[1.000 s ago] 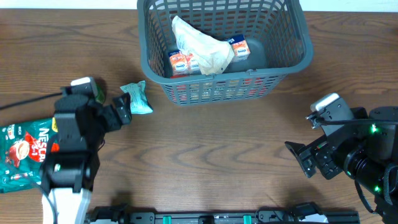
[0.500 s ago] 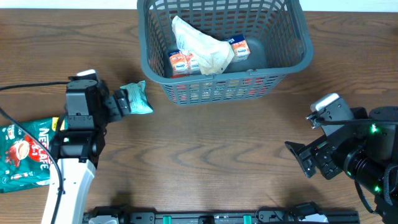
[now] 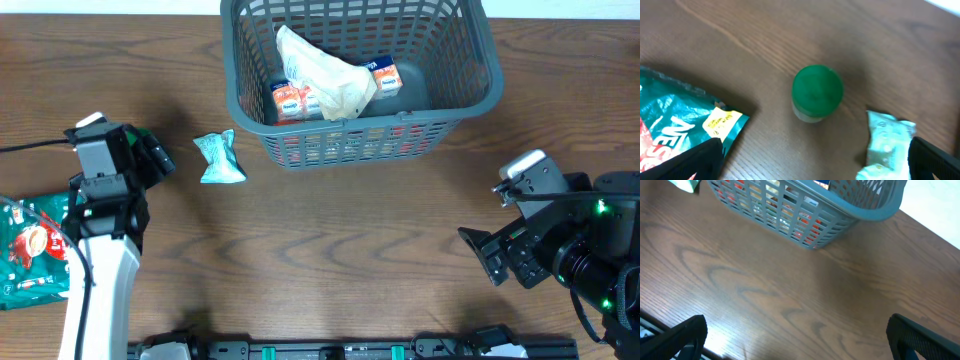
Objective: Pack container
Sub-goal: 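Reach the left gripper down onto the green-lidded jar and grasp it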
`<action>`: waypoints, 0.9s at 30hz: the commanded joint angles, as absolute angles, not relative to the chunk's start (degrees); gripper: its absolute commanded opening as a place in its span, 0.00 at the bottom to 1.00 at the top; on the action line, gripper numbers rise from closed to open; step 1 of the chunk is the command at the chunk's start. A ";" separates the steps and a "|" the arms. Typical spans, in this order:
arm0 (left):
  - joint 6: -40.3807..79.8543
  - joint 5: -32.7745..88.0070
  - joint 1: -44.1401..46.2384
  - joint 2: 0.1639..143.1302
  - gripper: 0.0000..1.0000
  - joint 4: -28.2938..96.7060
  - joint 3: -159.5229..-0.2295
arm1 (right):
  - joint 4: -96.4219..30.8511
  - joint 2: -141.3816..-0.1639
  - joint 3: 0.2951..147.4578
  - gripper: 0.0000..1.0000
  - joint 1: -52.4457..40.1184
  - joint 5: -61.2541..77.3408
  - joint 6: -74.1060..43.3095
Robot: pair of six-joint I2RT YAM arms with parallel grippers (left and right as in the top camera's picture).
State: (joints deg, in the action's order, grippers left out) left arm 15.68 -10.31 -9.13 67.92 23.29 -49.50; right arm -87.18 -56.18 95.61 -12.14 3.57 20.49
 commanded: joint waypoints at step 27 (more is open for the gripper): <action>16.62 -13.56 -9.65 95.55 0.99 4.58 -50.39 | -87.26 -56.14 95.57 0.99 -12.29 3.22 19.75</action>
